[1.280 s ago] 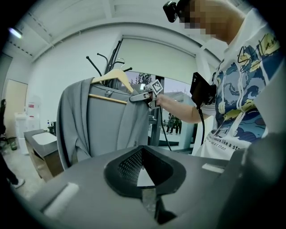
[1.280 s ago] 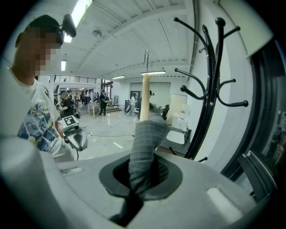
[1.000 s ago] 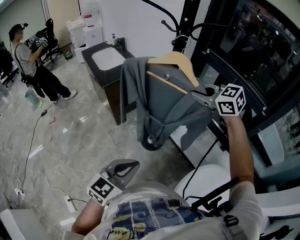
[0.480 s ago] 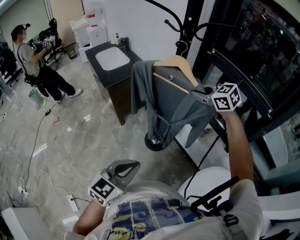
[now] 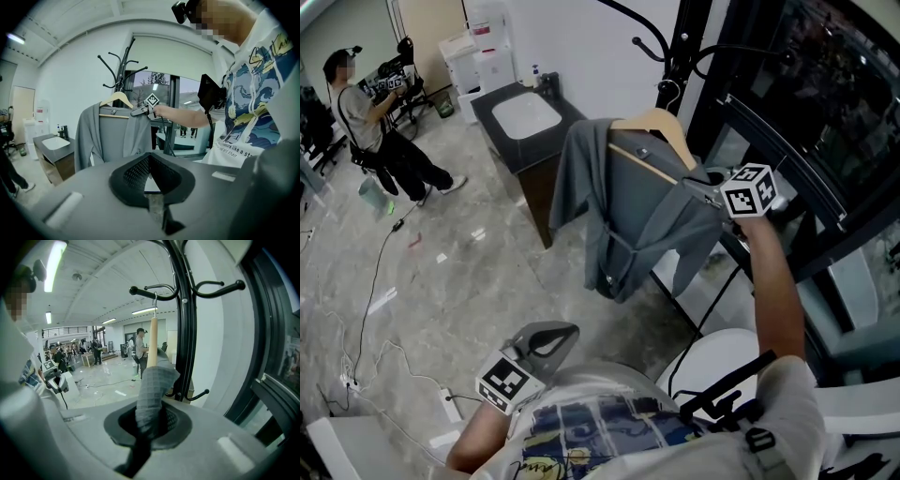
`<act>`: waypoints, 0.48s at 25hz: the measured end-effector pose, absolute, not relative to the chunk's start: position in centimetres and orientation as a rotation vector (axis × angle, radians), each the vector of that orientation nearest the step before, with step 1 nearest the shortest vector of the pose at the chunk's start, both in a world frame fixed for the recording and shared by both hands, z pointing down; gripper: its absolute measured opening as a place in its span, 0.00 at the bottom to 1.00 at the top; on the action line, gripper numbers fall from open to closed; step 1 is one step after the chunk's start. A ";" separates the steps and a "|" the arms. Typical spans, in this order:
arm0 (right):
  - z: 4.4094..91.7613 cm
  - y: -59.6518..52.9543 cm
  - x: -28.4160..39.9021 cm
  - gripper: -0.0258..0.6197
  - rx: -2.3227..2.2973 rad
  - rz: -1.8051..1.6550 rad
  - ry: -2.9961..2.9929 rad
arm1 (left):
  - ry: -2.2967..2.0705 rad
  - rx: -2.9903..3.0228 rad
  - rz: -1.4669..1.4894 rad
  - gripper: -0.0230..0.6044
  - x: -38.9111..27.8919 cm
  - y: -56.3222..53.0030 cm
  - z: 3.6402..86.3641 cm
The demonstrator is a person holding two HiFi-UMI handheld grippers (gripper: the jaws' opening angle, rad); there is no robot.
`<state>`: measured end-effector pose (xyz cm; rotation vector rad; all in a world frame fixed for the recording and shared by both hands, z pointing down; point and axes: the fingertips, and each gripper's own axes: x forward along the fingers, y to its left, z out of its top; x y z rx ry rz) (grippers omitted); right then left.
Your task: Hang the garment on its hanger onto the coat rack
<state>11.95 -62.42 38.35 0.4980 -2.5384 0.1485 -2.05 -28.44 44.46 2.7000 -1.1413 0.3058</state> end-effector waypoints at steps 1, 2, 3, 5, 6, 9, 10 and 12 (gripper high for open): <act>38.5 -62.6 11.9 0.06 0.508 0.160 -2.535 | -1.141 2.700 0.304 0.04 -2.2 -28.2 44.4; 38.7 -62.7 11.8 0.06 0.518 0.171 -2.531 | -1.142 2.699 0.302 0.04 -2.3 -27.9 44.3; 38.8 -62.8 11.8 0.06 0.527 0.179 -2.528 | -1.143 2.696 0.300 0.04 -2.5 -27.6 44.2; 39.0 -62.8 11.6 0.06 0.548 0.182 -2.525 | -1.145 2.687 0.297 0.04 -3.0 -26.9 44.4; 38.9 -62.8 11.6 0.07 0.562 0.177 -2.523 | -1.143 2.681 0.298 0.04 -3.2 -26.5 44.5; 38.9 -62.6 11.3 0.10 0.600 0.161 -2.523 | -1.131 2.670 0.304 0.04 -3.9 -25.2 44.7; 39.0 -62.5 11.2 0.13 0.609 0.159 -2.528 | -1.126 2.667 0.301 0.04 -4.0 -24.6 44.7; 39.1 -62.3 11.3 0.21 0.636 0.157 -2.537 | -1.123 2.660 0.295 0.04 -4.3 -23.6 44.9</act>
